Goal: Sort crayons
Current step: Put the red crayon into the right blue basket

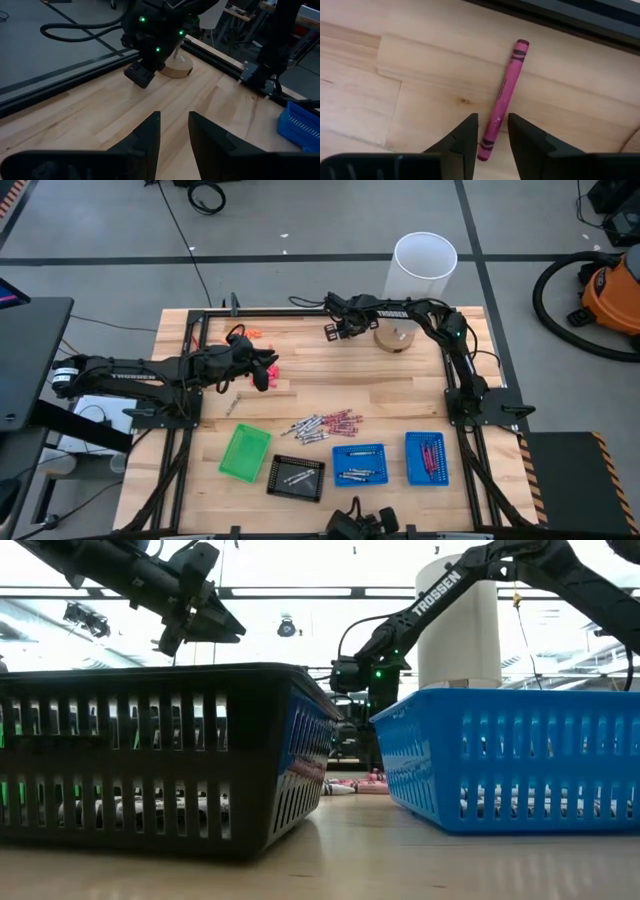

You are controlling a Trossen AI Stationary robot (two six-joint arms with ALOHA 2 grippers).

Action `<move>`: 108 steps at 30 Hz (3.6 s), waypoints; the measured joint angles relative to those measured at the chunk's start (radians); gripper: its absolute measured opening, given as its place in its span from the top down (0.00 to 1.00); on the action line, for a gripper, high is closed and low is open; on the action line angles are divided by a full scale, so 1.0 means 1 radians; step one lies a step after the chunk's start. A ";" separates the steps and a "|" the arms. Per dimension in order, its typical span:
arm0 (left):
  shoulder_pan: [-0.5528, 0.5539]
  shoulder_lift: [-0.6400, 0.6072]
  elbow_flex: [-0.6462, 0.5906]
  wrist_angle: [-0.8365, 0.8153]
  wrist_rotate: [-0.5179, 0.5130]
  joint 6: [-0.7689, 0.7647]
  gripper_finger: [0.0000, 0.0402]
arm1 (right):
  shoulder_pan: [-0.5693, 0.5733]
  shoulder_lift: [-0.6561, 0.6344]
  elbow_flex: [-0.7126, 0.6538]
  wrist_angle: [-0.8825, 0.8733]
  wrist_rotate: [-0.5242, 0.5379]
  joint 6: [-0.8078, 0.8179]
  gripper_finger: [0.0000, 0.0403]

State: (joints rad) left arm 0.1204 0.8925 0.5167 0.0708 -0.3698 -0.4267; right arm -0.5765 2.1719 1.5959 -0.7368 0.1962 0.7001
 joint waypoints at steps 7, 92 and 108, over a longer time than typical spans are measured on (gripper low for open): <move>0.000 0.000 0.000 0.000 0.000 0.004 0.73 | 0.024 0.000 -0.001 0.002 -0.005 -0.050 0.89; -0.051 0.004 0.000 -0.124 0.199 -0.161 0.55 | 0.937 -0.704 -0.445 -0.488 -0.636 0.583 0.92; -0.051 0.004 0.000 -0.023 0.153 -0.140 0.55 | 1.042 -0.818 -0.713 -0.299 -0.678 0.853 0.86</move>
State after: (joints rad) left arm 0.0689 0.8963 0.5171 0.0479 -0.2165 -0.5666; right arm 0.4656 1.3537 0.8825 -1.0362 -0.4816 1.5528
